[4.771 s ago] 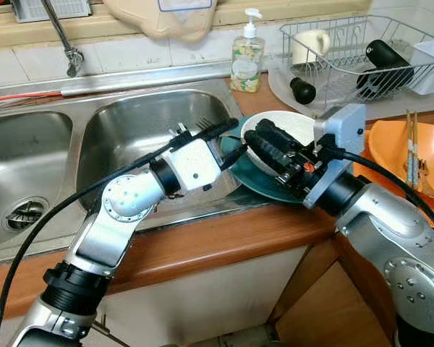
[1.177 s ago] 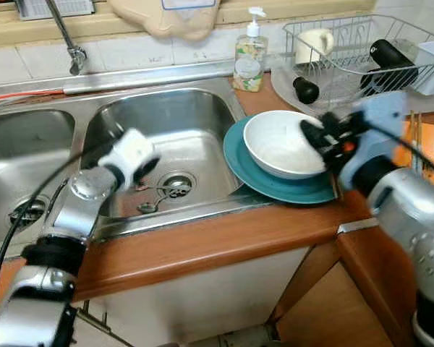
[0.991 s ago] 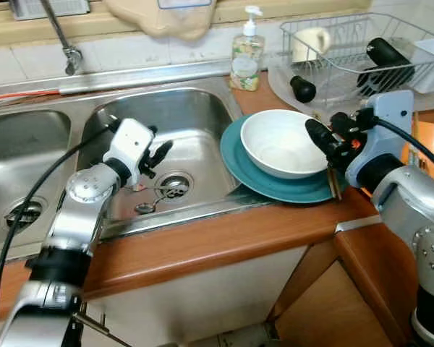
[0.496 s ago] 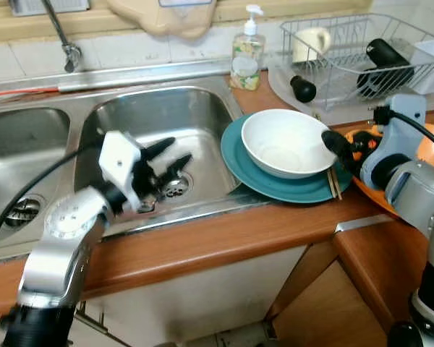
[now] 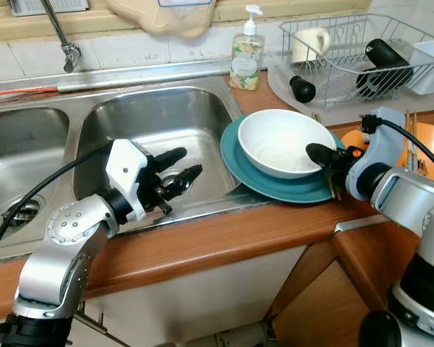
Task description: Kitchen organization
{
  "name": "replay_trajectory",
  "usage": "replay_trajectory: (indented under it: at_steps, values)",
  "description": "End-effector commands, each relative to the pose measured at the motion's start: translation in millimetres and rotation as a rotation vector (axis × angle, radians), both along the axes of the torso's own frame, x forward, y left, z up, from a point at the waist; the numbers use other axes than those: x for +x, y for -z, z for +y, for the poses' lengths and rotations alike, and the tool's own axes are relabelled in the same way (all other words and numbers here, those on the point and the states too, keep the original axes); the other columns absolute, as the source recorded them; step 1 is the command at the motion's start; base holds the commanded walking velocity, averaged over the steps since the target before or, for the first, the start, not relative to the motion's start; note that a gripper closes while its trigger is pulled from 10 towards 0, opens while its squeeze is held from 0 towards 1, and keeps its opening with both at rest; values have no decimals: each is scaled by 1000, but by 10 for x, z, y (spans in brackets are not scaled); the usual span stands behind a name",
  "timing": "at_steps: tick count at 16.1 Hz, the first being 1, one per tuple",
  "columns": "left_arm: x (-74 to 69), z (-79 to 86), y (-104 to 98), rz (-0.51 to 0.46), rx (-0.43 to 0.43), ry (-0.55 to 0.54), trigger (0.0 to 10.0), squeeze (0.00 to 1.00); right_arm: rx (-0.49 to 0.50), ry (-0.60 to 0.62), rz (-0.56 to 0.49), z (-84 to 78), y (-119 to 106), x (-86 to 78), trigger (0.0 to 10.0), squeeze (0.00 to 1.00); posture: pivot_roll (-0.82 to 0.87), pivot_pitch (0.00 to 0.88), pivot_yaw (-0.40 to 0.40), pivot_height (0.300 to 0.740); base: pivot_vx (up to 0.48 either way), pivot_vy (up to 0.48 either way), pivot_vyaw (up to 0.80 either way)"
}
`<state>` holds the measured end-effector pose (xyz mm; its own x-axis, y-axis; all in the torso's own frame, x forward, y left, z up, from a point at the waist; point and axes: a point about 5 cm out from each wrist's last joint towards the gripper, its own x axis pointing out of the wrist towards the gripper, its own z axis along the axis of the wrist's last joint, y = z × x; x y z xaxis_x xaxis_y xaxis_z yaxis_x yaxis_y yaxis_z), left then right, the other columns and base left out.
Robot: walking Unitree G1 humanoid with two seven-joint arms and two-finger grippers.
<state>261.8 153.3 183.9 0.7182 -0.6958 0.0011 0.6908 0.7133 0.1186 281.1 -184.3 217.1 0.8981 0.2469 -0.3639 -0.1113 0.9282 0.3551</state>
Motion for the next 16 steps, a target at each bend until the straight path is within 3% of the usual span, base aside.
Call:
replay_trajectory:
  at_steps: [1, 8, 16]
  values:
    - [-18, -15, -41, -12, 17, 7, 10000, 0, 28, -15, 22, 18, 2, -4, 0, 0, -62, 0, 11, 740, 0, 0, 0]
    - [8, -34, -46, -9, 23, 7, 10000, 0, 101, -8, 93, 36, 78, -24, 0, 0, -62, 0, 16, 740, 0, 0, 0]
    - [57, -25, -70, -27, 32, -21, 10000, 0, 120, 6, 97, 32, 77, -4, 0, 0, -62, 0, 18, 740, 0, 0, 0]
